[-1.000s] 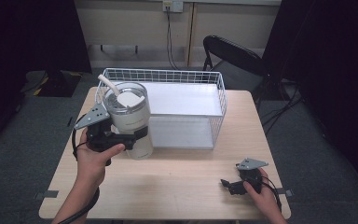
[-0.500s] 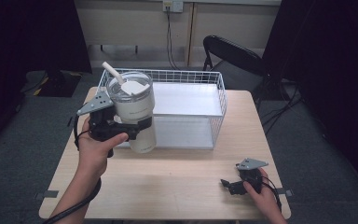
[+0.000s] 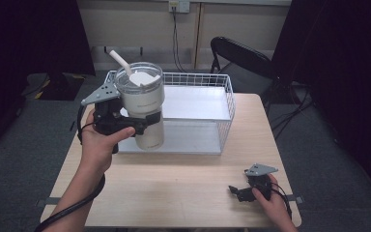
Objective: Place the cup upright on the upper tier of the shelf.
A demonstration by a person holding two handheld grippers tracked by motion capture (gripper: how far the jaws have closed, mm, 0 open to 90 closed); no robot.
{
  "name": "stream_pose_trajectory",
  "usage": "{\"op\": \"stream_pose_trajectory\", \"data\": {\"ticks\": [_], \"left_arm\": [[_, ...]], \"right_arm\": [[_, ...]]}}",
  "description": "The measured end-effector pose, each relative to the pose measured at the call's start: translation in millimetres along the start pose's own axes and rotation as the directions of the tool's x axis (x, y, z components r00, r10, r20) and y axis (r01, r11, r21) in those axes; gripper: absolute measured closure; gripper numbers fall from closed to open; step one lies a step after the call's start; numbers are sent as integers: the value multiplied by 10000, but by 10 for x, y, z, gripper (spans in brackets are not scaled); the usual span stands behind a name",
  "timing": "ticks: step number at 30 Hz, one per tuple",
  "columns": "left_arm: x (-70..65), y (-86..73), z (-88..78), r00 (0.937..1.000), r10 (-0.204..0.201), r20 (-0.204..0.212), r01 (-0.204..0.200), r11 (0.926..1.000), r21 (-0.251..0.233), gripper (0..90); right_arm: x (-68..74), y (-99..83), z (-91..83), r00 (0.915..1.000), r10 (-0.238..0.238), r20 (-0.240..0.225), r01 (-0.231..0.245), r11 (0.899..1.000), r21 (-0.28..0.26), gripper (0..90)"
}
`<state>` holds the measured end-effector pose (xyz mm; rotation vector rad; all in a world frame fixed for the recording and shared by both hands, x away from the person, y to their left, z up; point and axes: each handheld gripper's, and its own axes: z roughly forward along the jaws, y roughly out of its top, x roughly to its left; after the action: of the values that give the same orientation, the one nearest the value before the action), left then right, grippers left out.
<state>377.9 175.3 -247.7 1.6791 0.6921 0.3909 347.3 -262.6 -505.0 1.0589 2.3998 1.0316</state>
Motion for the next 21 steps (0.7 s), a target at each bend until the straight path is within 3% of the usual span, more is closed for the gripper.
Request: {"op": "stream_pose_trajectory", "data": {"ticks": [21], "left_arm": [[13, 404, 161, 9995, 244, 178, -244, 9997, 34, 99]], "right_arm": [[0, 1, -1, 10000, 0, 2, 0, 10000, 6, 75]]}}
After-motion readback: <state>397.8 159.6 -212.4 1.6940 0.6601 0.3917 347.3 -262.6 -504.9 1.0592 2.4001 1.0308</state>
